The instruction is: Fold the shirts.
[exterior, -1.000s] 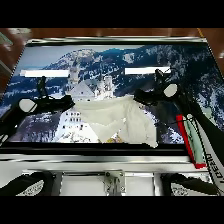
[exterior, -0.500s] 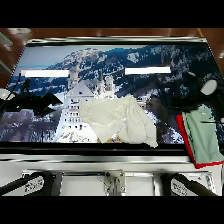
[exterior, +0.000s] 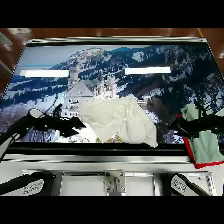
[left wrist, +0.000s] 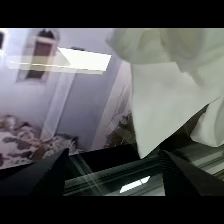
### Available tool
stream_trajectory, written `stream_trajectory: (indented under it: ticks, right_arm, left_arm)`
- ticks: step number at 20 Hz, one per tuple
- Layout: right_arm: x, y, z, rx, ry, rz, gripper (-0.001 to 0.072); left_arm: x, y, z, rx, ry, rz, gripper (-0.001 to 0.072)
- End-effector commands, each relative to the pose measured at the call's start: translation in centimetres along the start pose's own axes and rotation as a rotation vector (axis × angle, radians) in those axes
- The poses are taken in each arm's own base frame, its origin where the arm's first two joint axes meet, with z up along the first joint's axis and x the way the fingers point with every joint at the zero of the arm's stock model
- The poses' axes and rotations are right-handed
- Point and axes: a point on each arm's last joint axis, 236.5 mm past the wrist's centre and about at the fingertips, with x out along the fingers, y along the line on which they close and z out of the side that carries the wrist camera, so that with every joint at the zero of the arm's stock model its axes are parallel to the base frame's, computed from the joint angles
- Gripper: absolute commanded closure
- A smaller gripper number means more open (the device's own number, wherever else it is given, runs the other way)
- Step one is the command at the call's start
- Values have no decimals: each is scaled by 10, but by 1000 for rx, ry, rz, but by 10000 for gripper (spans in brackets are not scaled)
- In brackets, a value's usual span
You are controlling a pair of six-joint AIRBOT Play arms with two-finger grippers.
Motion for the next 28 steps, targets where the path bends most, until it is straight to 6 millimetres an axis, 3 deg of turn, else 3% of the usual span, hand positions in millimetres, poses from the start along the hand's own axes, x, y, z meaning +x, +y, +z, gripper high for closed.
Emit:
stream_trajectory:
  ticks: [1, 8, 9, 12, 13, 16, 20, 21, 23, 28]
  right_arm:
    - [7, 5, -1, 18, -15, 54, 118]
    - [7, 4, 4, 19, -33, 48, 118]
    - [7, 4, 3, 19, -33, 49, 118]
    - [7, 7, 4, 22, -34, 60, 117]
    - [7, 8, 3, 23, -32, 67, 118]
    - [7, 12, -2, 26, -10, 82, 118]
    - [23, 8, -22, 40, 45, 95, 114]
    - [30, 9, -32, 17, 71, 116, 34]
    - [47, 8, -49, 17, 105, 142, 34]
    - [74, -6, -47, 93, 26, 125, 36]
  left_arm:
    - [40, -15, -5, -48, -27, -37, -4]
    - [77, -33, -5, -122, -30, -123, 9]
    - [80, -34, -4, -131, -32, -130, 92]
    - [85, -43, 2, -121, -30, -136, 168]
    - [86, -47, 5, -121, -31, -142, 338]
    - [89, -53, 13, -112, -26, -150, 665]
    - [89, -61, 9, -39, 1, -169, 674]
    - [88, -64, 6, -20, 12, -177, 675]
    - [83, -70, 1, 20, 24, -194, 674]
    - [61, -90, 2, 92, -19, -223, 674]
